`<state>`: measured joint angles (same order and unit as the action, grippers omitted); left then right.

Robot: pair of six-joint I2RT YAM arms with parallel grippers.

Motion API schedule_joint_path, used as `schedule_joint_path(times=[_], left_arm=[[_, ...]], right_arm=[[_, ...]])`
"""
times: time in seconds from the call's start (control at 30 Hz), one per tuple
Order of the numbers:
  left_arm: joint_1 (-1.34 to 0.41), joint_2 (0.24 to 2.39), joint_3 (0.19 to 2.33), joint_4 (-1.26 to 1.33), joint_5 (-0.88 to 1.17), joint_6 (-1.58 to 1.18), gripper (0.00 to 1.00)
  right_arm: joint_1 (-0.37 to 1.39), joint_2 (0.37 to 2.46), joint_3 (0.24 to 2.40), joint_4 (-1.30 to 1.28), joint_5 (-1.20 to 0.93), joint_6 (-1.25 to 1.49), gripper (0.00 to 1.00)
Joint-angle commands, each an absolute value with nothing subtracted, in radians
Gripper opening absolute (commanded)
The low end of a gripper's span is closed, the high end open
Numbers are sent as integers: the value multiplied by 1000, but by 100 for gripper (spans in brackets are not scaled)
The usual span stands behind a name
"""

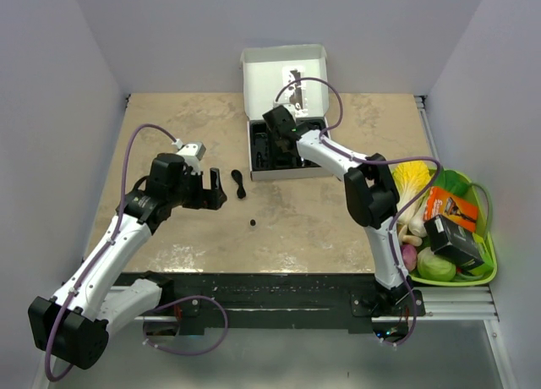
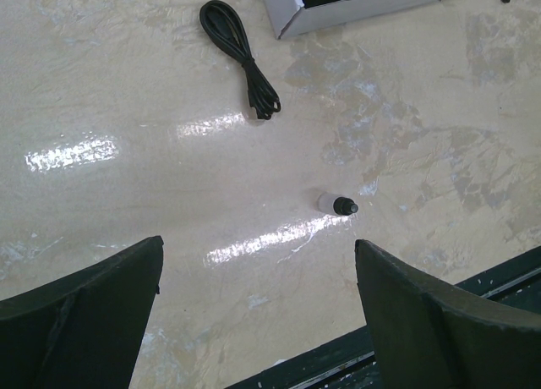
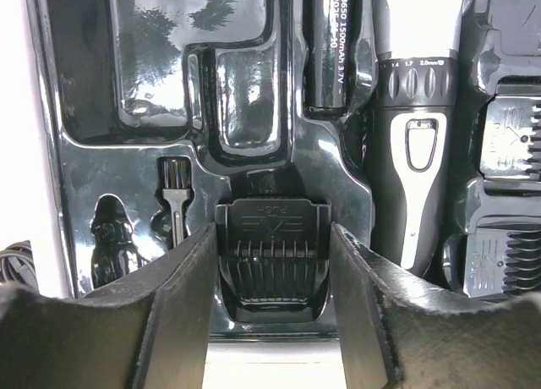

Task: Sort the hair-cutting tools

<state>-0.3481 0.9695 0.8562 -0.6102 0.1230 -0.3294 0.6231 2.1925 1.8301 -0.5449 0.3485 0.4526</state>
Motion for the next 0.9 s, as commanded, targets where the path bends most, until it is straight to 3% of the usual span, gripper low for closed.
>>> schedule_joint_path(times=[0.0, 0.3, 0.63, 0.73, 0.87], left_arm=[[-348, 966, 897, -588, 130, -319, 100], [-348, 969, 905, -589, 140, -319, 99], [-348, 969, 911, -591, 143, -319, 100], [-348, 968, 910, -589, 143, -322, 100], [-348, 968, 905, -588, 144, -324, 100]], right_arm=[[627, 2191, 1830, -560, 337, 472, 56], [627, 2172, 1884, -595, 357, 456, 64], [629, 2099, 1898, -589, 387, 443, 66], [627, 2074, 1893, -572, 396, 442, 60], [627, 2074, 1911, -571, 420, 439, 35]])
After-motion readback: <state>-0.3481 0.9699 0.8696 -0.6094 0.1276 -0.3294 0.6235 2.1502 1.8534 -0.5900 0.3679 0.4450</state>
